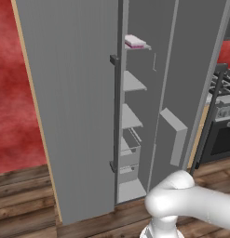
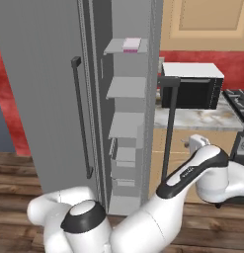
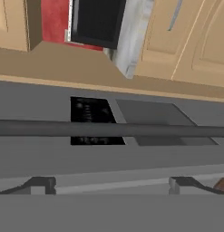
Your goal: The ice cube tray has been filled with water. Take the tray and place it in the freezer to make ice. Close the freezer door after placing the tray.
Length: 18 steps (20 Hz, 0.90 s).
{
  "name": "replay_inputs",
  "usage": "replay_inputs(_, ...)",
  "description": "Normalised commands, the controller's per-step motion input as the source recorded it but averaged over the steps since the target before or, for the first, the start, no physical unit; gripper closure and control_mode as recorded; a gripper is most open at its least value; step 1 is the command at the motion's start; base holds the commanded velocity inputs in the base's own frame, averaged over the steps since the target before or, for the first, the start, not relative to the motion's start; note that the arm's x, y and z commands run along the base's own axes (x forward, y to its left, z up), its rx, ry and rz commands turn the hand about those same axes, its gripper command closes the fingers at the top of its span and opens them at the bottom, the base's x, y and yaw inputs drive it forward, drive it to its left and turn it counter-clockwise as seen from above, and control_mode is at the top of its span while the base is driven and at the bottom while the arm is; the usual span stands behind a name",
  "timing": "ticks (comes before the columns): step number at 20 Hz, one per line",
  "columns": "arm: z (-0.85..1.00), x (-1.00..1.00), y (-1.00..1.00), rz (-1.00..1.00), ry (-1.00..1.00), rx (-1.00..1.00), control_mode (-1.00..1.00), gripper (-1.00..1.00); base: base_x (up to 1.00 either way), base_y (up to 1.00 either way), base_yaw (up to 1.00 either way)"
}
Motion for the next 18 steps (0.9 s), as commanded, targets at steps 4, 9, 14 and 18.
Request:
replay_inputs(4, -0.24, 0.36, 0.04, 0.00, 0.02, 0.00, -1.00, -1.00, 0.00, 0.00, 0.00)
replay_inputs(9, -0.31, 0.22, 0.07, 0.00, 0.00, 0.00, -1.00, -1.00, 0.00, 0.00, 0.00)
replay_inputs(14, -0.42, 0.17, 0.11, 0.00, 0.00, 0.00, -1.00, -1.00, 0.00, 0.00, 0.00)
replay_inputs(18, -0.39, 0.26, 0.14, 0.00, 0.00, 0.00, -1.00, -1.00, 0.00, 0.00, 0.00)
